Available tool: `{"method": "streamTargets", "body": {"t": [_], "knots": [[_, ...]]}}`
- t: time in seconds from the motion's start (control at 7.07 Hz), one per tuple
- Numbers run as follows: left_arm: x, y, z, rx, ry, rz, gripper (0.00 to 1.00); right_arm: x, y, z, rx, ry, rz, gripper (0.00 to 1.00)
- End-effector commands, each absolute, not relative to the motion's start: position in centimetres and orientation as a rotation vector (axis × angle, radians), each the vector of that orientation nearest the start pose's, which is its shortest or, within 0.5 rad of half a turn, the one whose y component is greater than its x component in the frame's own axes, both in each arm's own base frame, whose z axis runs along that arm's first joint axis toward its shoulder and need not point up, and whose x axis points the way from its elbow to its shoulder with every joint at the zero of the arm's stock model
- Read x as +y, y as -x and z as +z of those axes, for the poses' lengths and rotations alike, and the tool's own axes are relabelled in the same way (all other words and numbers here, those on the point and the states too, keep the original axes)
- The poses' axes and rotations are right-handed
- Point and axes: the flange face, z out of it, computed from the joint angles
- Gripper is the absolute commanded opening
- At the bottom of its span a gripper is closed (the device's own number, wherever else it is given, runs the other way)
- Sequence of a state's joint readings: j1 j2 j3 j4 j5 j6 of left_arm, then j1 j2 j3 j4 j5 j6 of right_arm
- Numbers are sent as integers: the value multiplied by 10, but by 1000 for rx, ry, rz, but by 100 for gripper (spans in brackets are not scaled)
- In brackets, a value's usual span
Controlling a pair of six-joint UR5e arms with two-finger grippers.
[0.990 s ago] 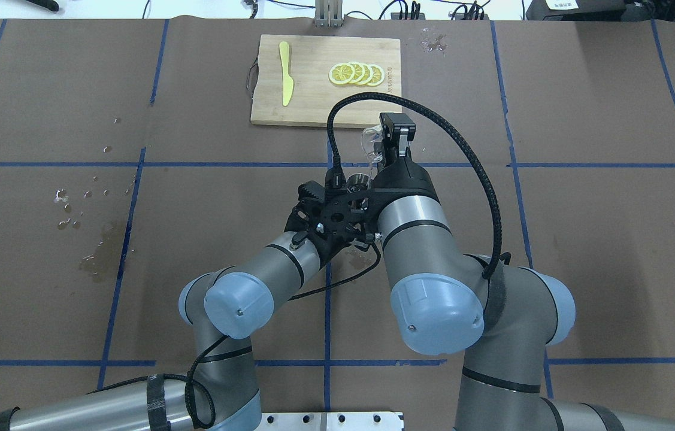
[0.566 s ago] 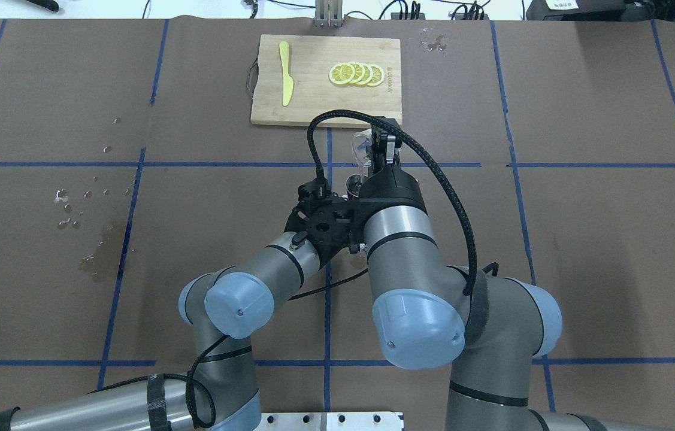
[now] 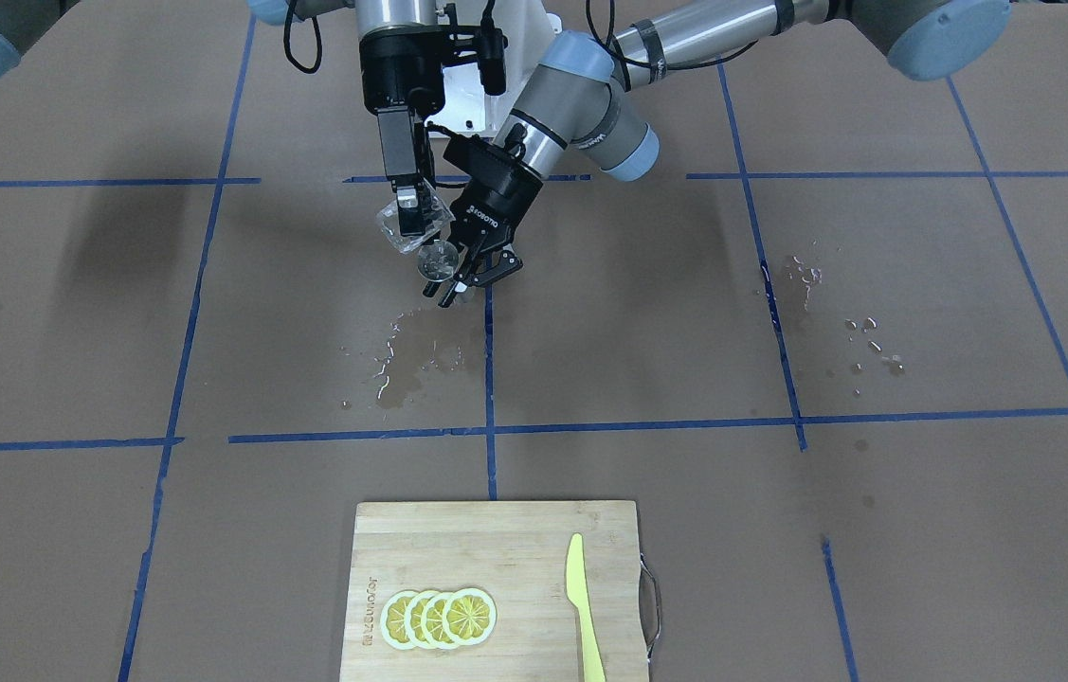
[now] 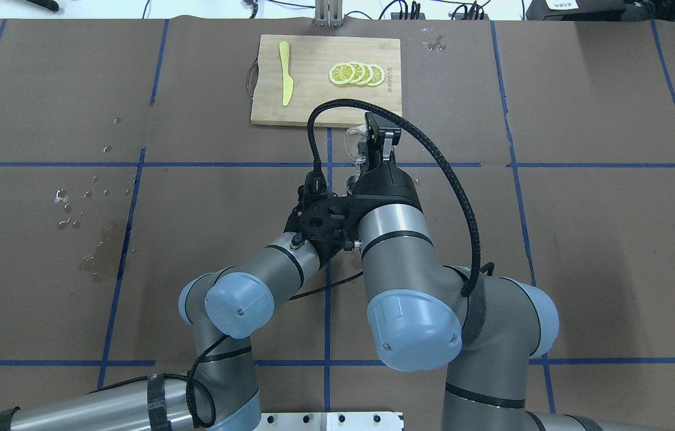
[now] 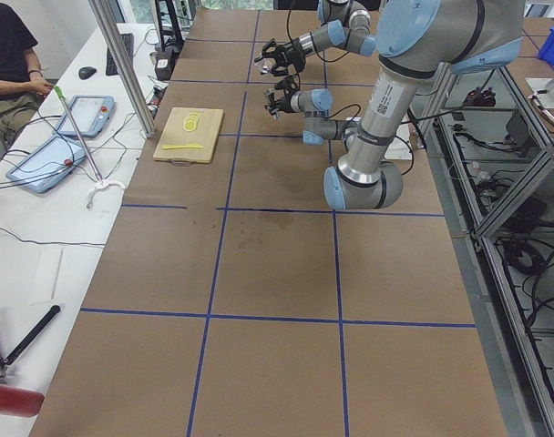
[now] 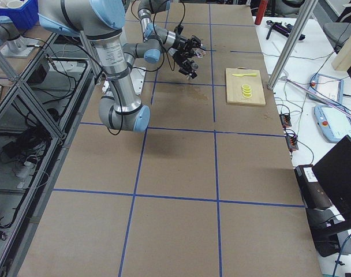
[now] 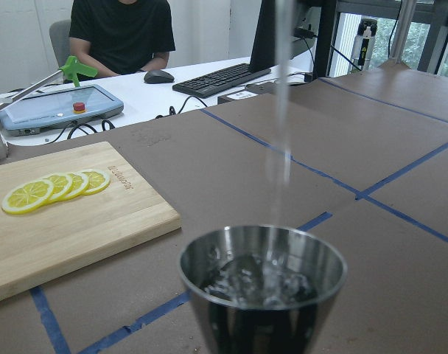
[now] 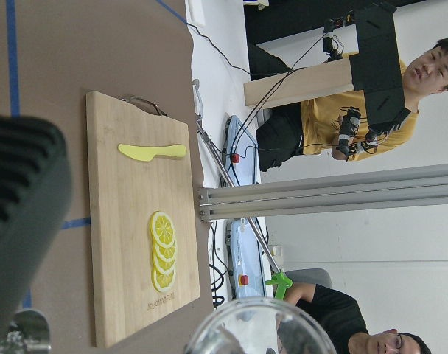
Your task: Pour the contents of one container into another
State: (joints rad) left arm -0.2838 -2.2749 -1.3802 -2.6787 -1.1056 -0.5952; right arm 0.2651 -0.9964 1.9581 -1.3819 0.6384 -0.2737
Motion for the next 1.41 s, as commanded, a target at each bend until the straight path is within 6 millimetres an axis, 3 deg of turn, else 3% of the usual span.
{"method": "streamTargets", "body": {"t": [0.0,0.42,0.57,0.85,0.99,1.27], "knots": [[-367,-622,189,1067,-1218,155,0,-359,466,128,93,-1367,-649,0],[-369,-618,187,1072,-1224,146,0,-376,447,133,-89,-1361,-362,0],[-372,-608,180,1101,-1243,122,0,-378,430,144,-156,-1370,-266,0],[-379,-592,189,1091,-1253,109,0,-385,415,162,-310,-1345,-50,0],[-380,-583,184,1105,-1259,88,0,-385,410,164,-391,-1325,54,0],[-392,-568,188,1086,-1272,67,0,-374,392,195,-551,-1226,187,0]]}}
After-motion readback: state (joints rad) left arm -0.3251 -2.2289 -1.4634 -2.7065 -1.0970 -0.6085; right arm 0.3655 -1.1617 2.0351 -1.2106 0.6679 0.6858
